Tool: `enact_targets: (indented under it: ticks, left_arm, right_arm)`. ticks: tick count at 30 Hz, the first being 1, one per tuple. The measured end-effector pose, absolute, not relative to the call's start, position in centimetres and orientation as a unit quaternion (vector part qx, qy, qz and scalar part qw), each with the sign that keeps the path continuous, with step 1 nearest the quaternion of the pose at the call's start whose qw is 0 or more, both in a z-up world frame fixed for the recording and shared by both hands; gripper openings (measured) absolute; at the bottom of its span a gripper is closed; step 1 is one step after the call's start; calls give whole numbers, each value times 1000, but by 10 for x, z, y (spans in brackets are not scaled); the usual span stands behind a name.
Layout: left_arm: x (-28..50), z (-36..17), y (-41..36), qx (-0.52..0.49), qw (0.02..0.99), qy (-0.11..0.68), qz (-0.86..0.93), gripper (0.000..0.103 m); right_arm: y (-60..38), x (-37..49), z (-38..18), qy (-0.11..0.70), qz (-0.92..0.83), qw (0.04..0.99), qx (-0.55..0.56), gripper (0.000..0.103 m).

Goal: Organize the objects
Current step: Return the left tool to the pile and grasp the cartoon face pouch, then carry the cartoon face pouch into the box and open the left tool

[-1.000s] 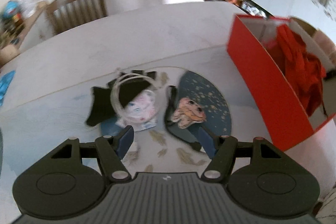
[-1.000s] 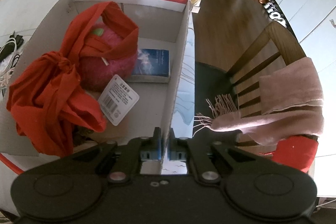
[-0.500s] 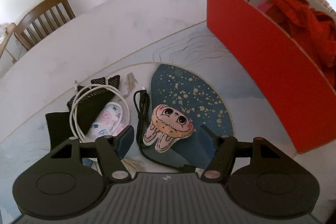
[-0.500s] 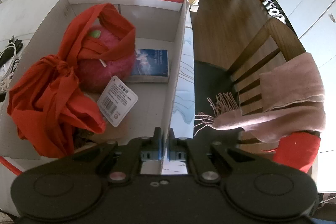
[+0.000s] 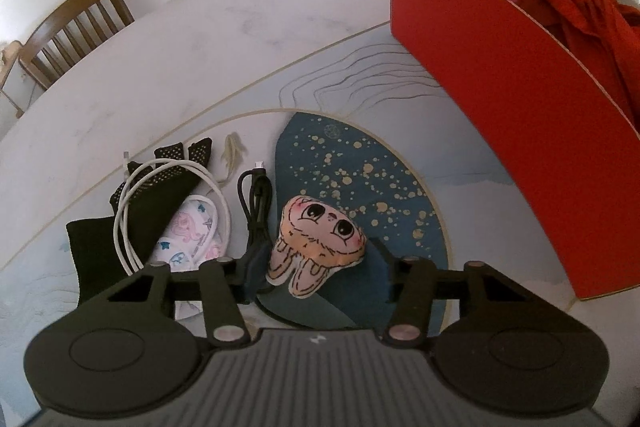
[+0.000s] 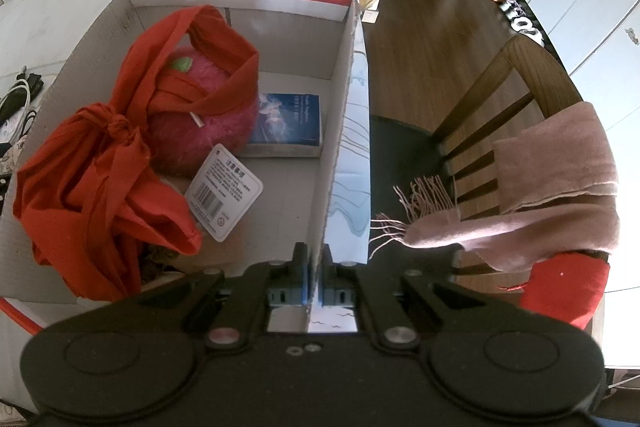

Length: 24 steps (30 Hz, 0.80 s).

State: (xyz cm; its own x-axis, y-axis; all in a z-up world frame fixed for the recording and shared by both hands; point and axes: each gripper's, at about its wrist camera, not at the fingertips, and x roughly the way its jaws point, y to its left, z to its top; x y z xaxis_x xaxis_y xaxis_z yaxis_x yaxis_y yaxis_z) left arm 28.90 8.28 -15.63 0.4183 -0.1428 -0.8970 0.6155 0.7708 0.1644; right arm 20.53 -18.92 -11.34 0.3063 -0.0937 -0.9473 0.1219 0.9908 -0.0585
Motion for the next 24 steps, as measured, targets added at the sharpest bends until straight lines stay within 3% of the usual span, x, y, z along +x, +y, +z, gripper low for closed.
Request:
enact_targets:
  ticks: [9,24]
  left_arm:
    - [280,-135,88,224,813,483,-234,47]
    - [243,-25,48,189,834,409,-319,47]
  right_arm:
    - [-189,205,-113,584,-65,809,12,3]
    - [-187,205,-113,583,-60,810,8,3]
